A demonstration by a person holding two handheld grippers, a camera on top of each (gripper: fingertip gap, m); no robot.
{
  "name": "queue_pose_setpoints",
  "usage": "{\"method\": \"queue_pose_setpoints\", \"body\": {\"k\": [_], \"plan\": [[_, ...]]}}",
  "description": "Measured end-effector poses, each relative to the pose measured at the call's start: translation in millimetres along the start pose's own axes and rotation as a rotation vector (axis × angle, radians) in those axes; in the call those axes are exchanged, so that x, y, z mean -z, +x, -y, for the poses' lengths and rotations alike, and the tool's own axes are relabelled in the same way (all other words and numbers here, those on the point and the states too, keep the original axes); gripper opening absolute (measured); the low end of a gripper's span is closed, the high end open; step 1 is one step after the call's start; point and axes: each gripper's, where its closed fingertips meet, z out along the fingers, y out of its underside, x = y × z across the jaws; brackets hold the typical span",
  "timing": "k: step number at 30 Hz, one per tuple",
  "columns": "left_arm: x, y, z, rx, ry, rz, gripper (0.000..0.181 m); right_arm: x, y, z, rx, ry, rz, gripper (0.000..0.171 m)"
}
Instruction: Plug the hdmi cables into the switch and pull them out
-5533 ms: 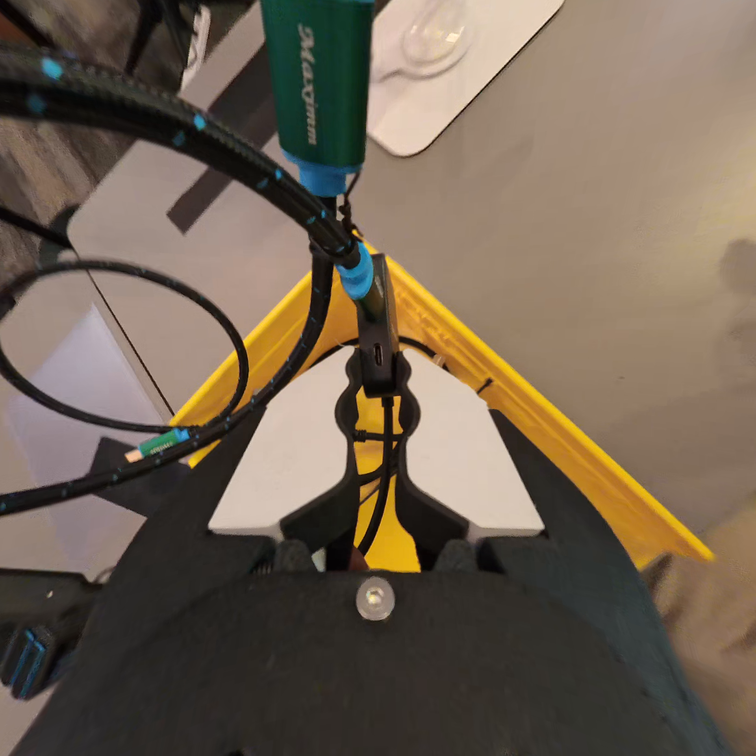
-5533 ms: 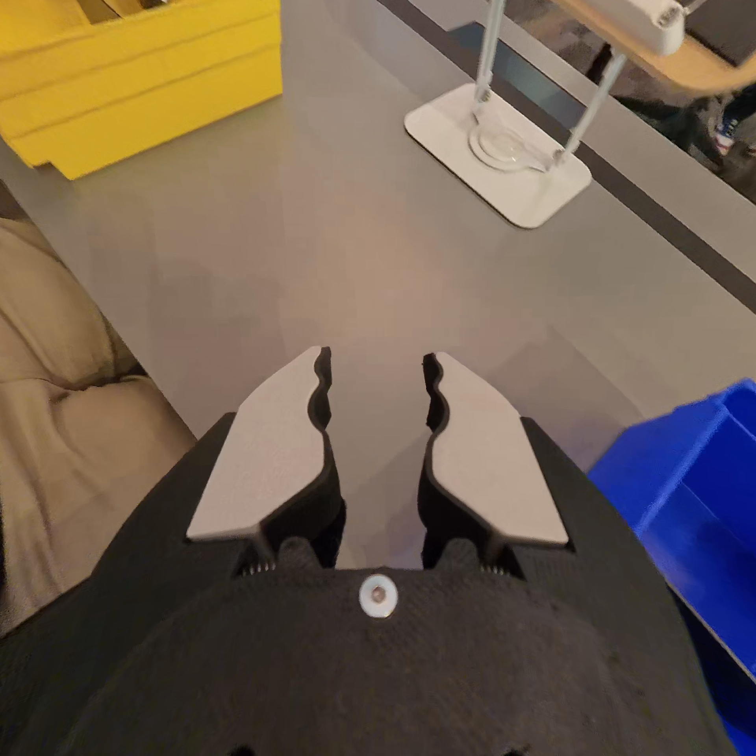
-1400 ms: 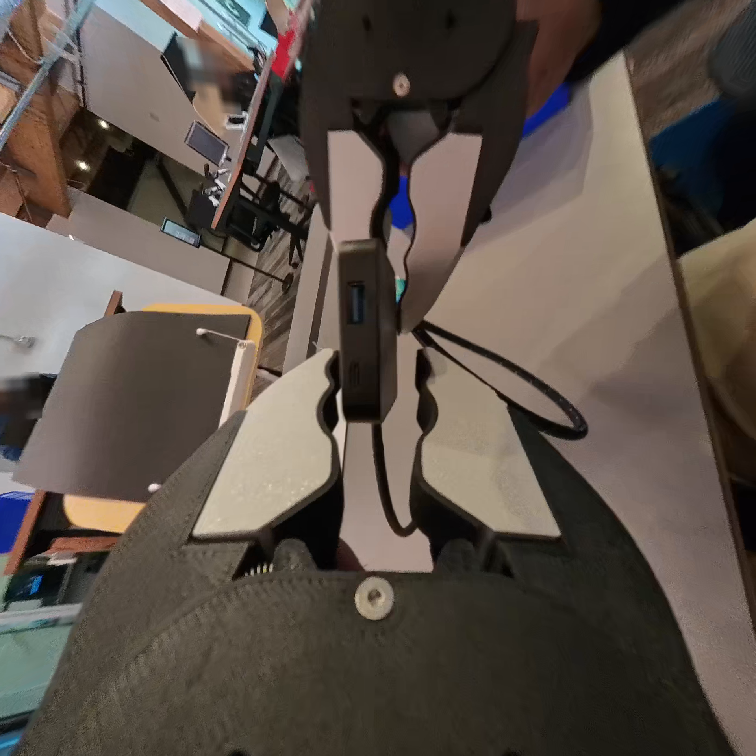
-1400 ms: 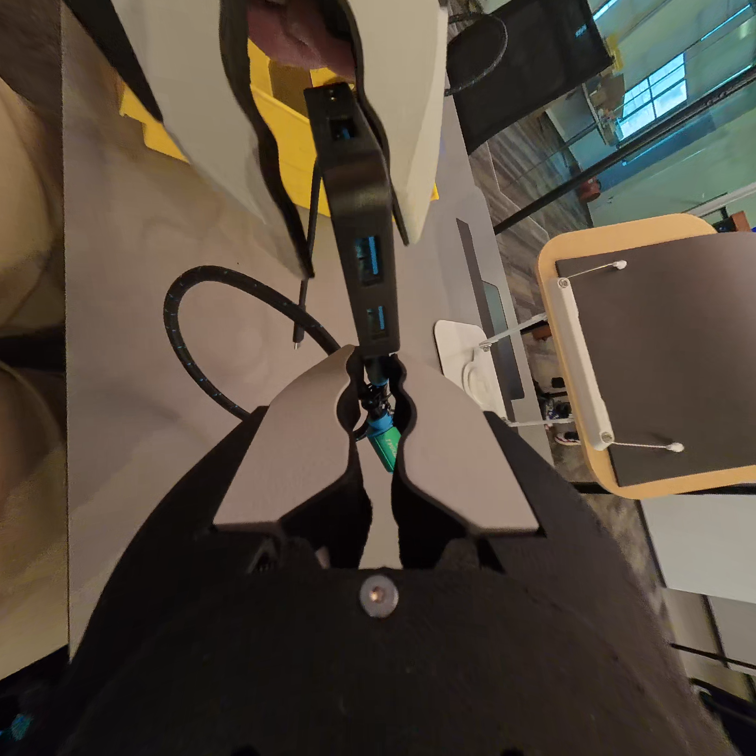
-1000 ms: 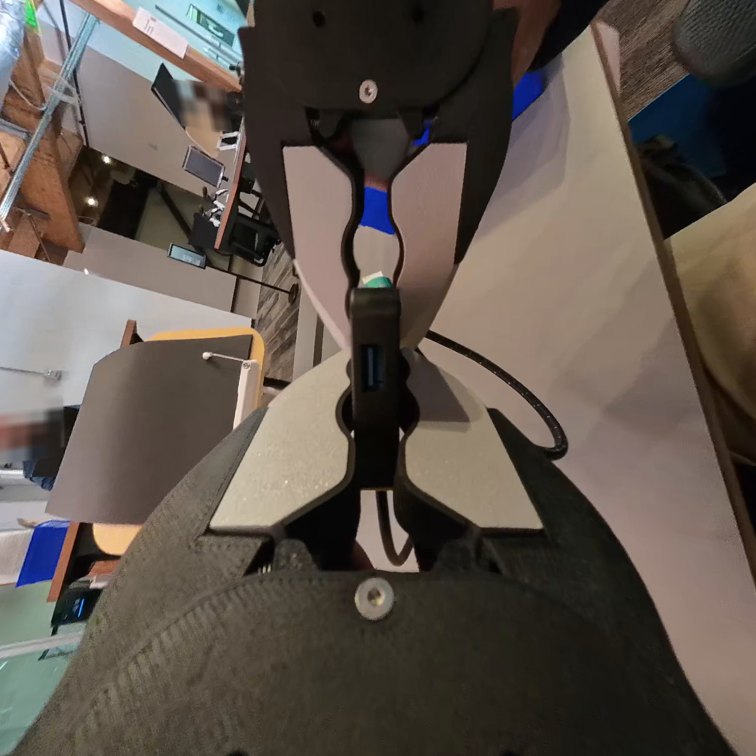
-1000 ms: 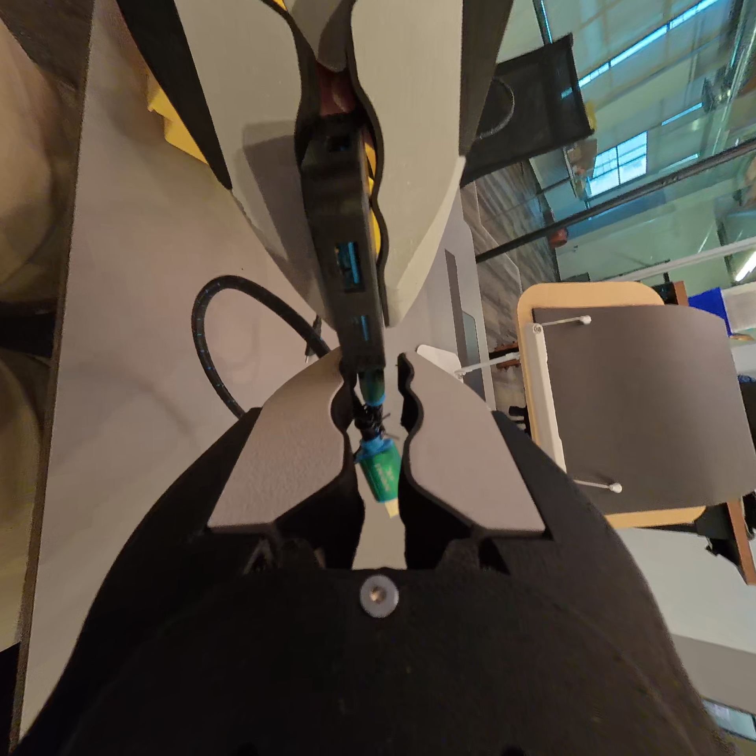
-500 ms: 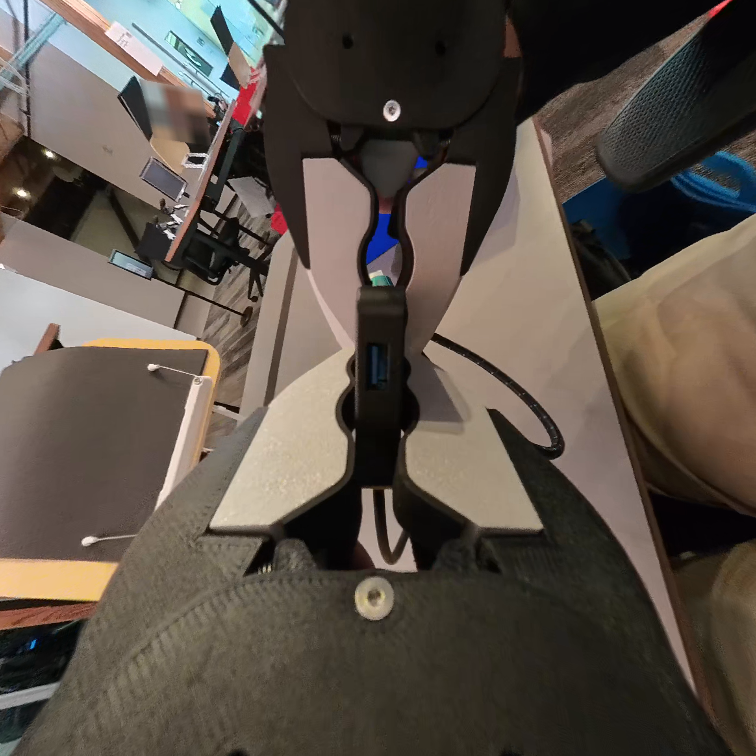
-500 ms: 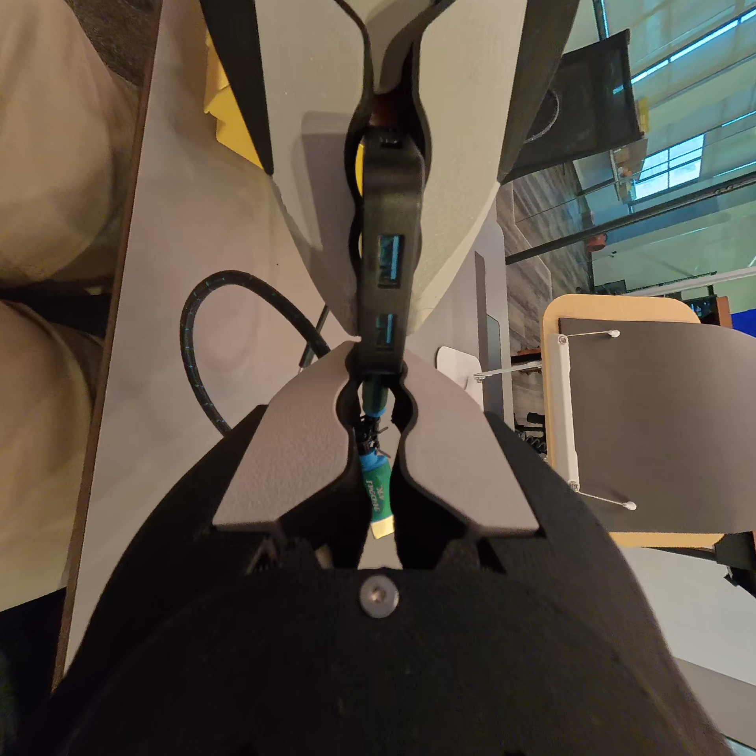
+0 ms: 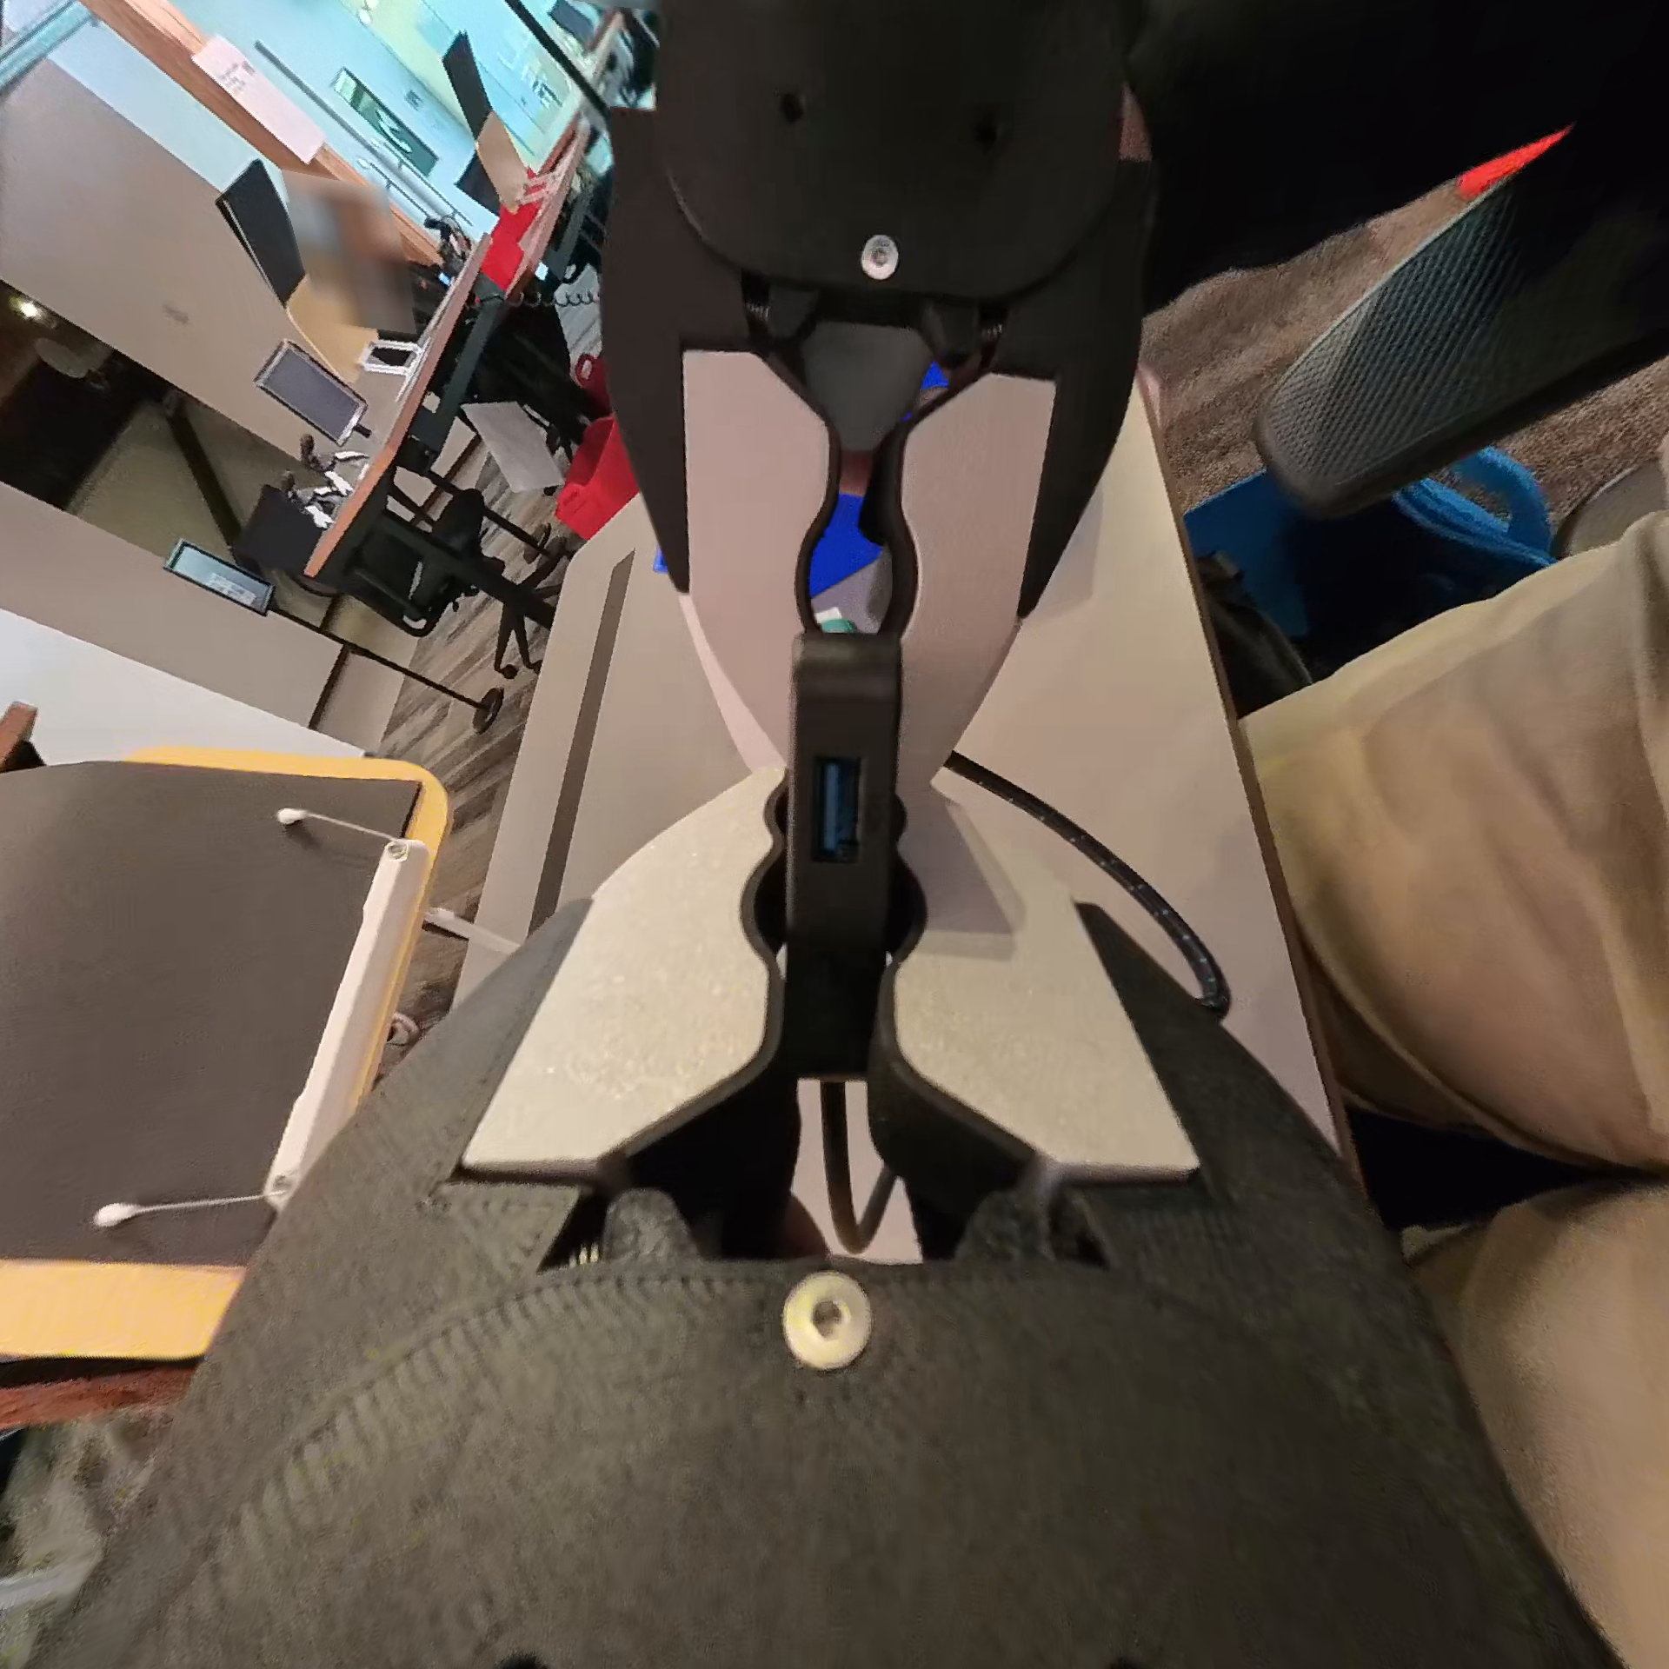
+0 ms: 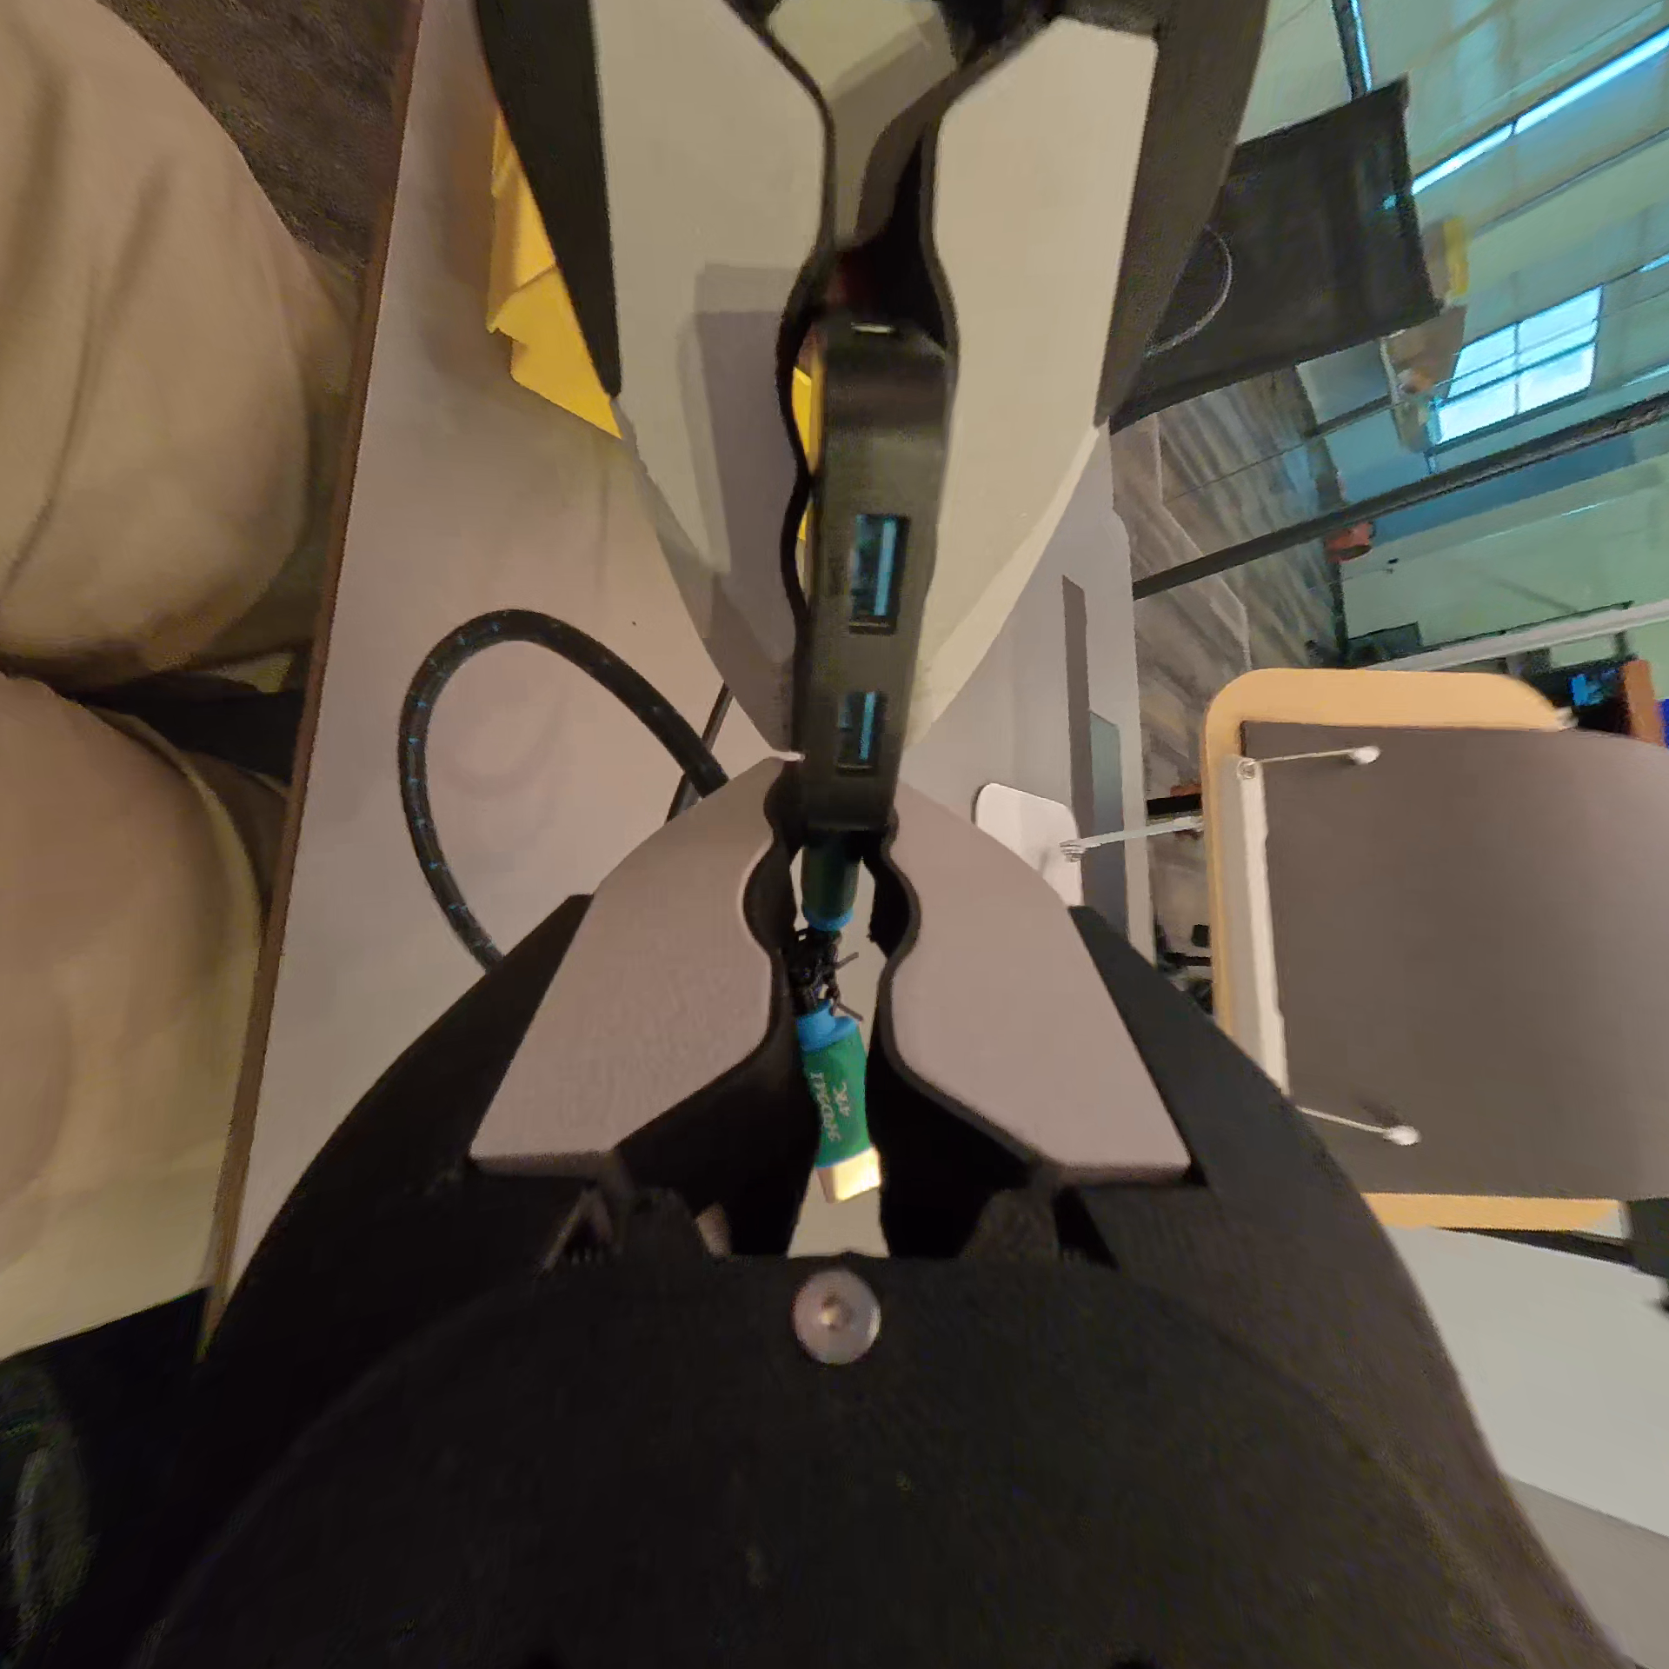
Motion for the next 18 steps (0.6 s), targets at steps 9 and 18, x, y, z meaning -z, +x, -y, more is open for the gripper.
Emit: {"method": "queue_pose_setpoints", "body": {"k": [9, 18], "plan": [[2, 3, -4, -0.087, -0.081, -0.005, 0.014, -7, -6, 3, 0.022, -0.073, 0.003, 0.013], [2, 4, 6, -0.038, -0.013, -0.024, 0.014, 4, -2, 4, 0.103, -0.035, -0.002, 0.011]]}}
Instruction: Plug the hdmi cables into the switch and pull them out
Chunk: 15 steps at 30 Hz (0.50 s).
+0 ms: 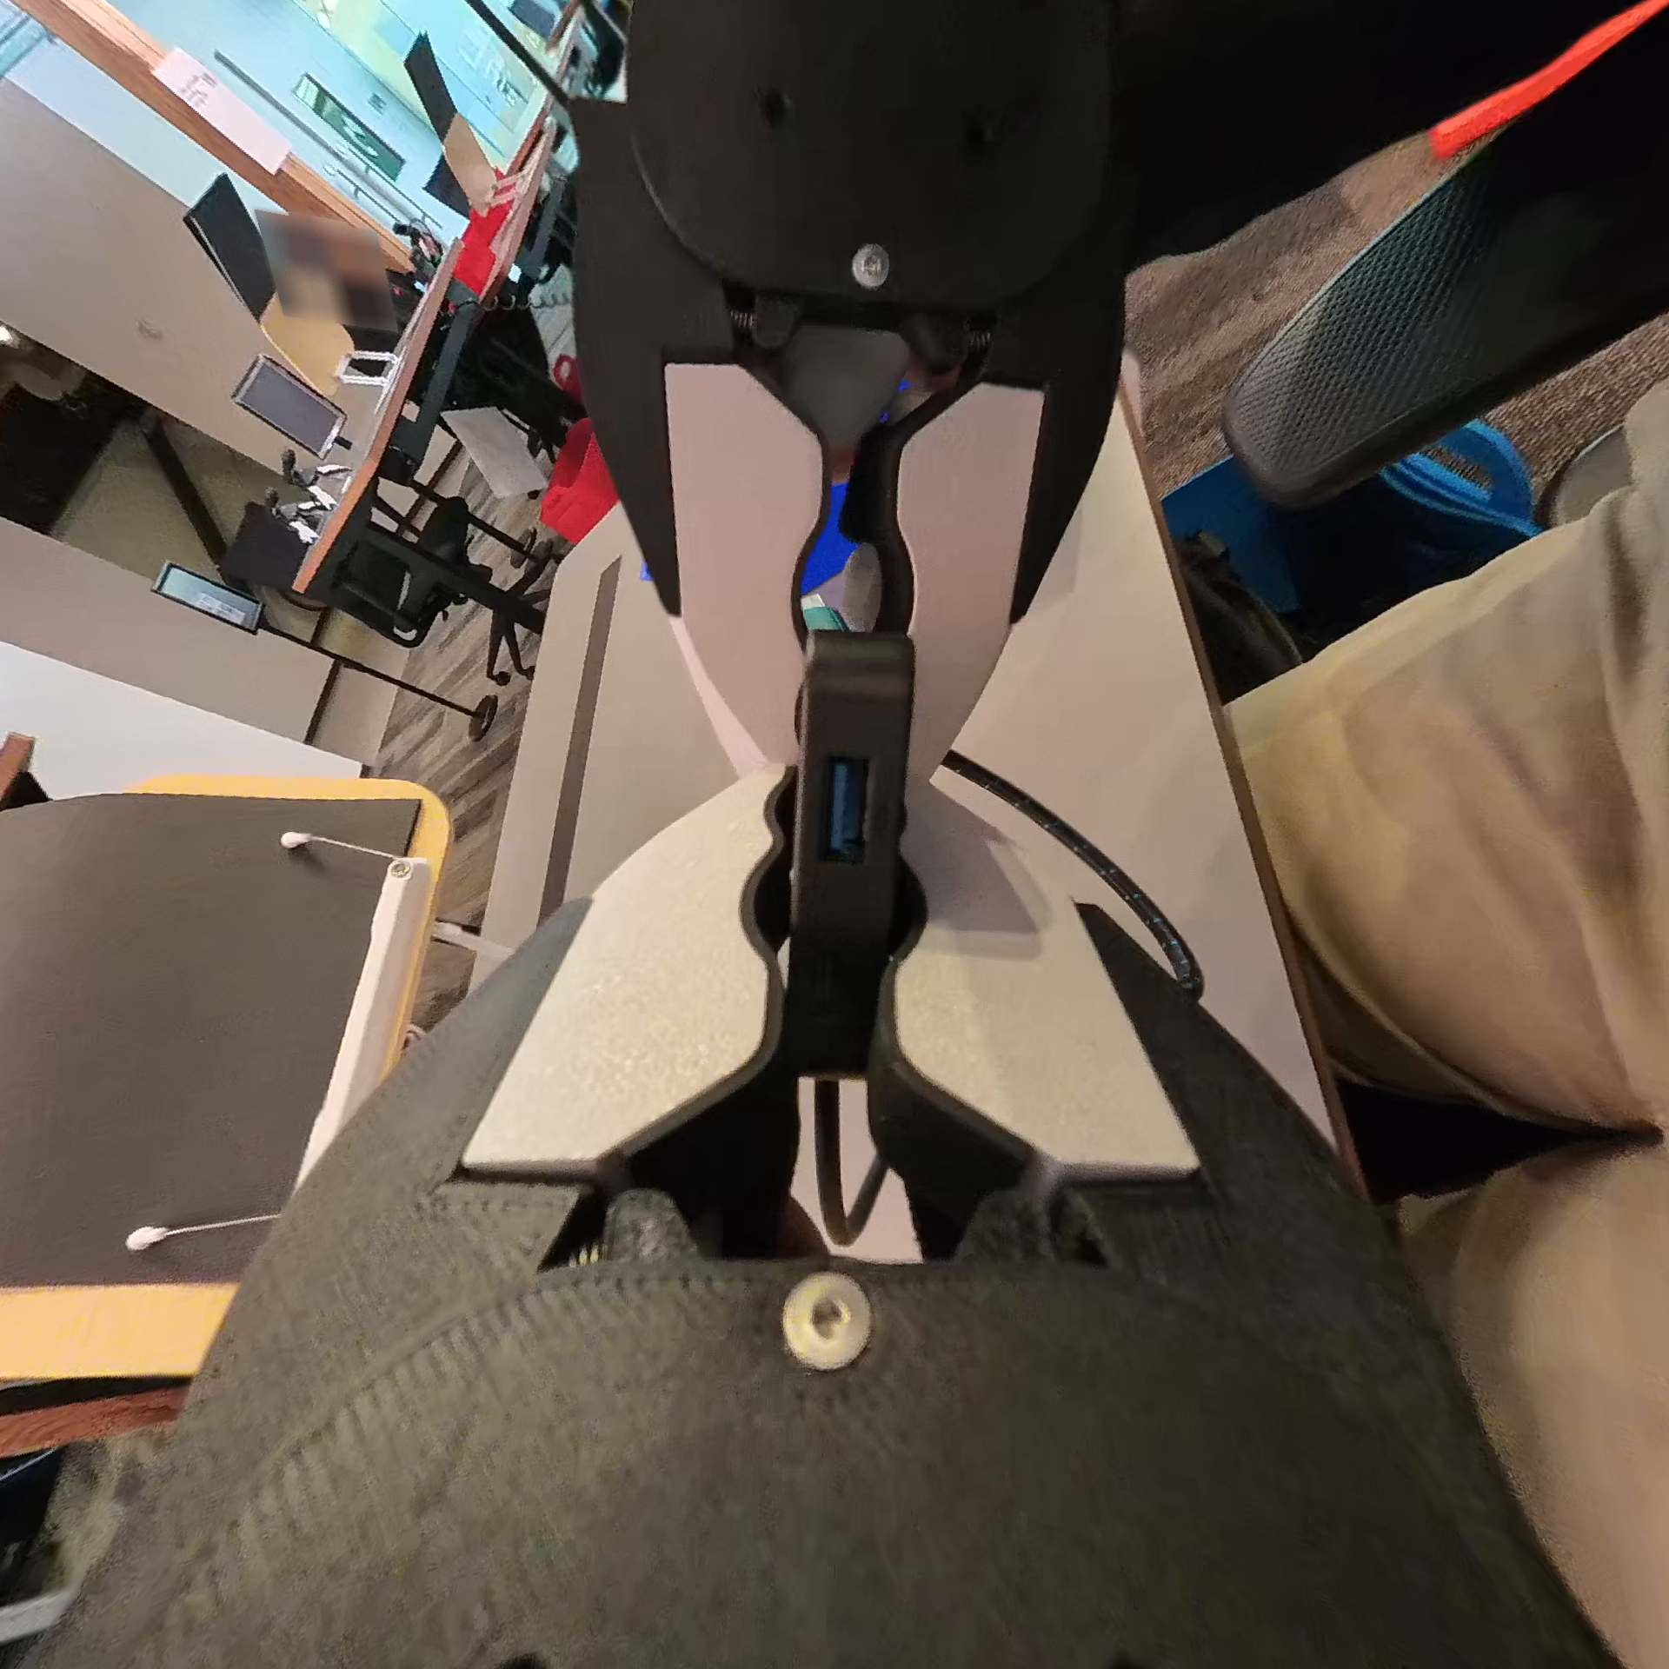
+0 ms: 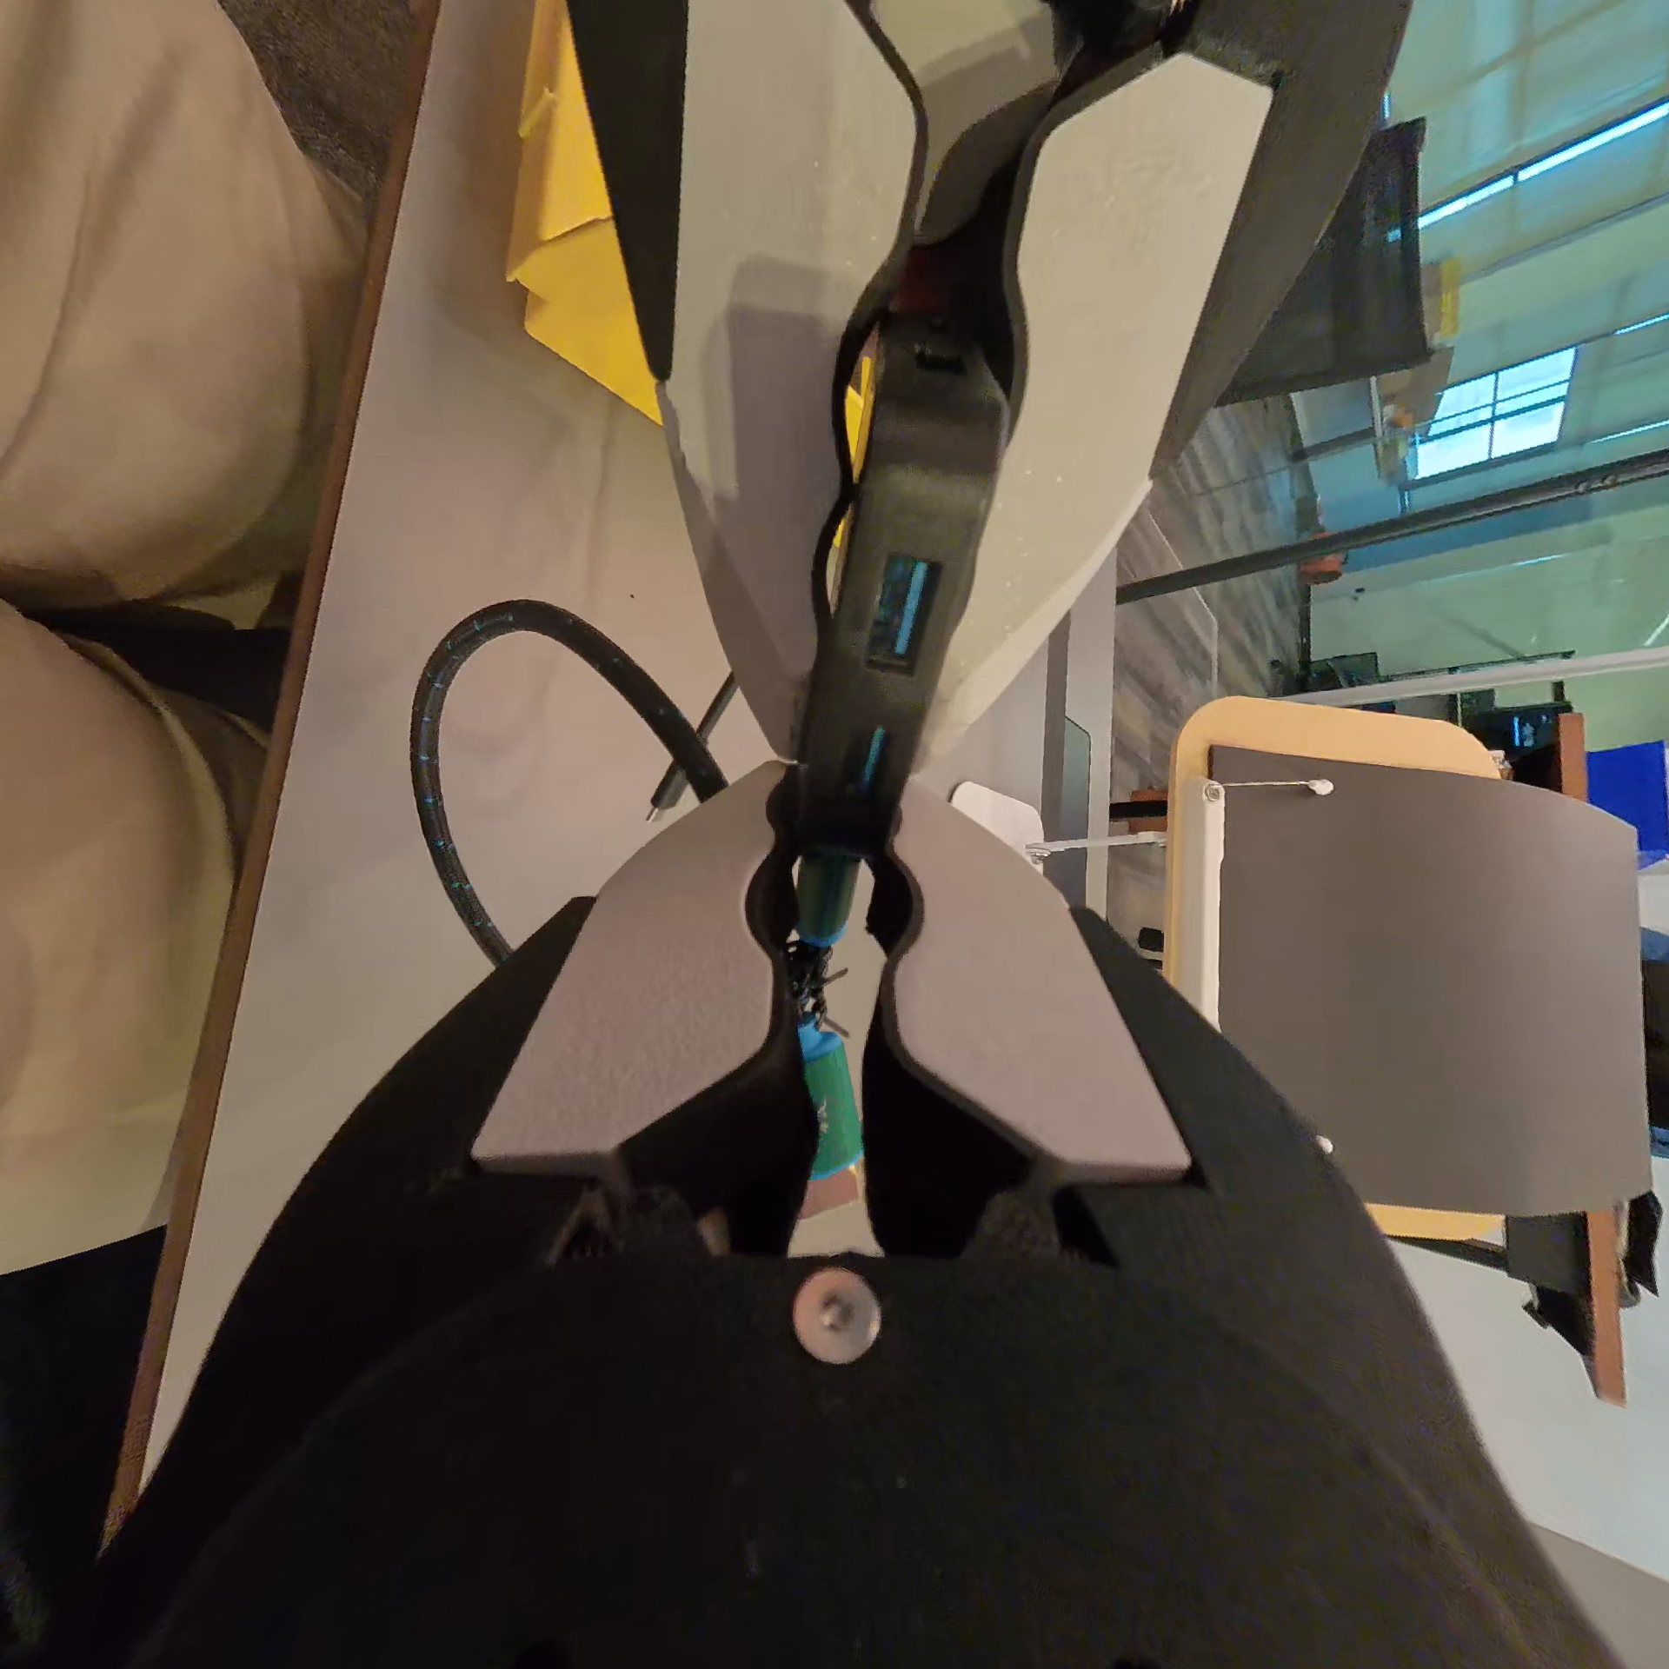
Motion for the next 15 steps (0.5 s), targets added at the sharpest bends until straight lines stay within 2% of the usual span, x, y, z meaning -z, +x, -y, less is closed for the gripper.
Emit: {"method": "queue_pose_setpoints", "body": {"k": [6, 12, 15], "plan": [[-2, -2, 2, 0.092, 0.068, -0.014, 0.015, 3, 1, -2, -0.053, 0.033, 0.023, 0.011], [-2, -7, 4, -0.007, -0.050, 0.056, 0.014, 5, 8, -7, -0.055, -0.077, -0.036, 0.011], [2, -8, 13, 0.035, 0.010, 0.042, 0.014, 13, 9, 0, -0.078, 0.001, -0.011, 0.011]]}}
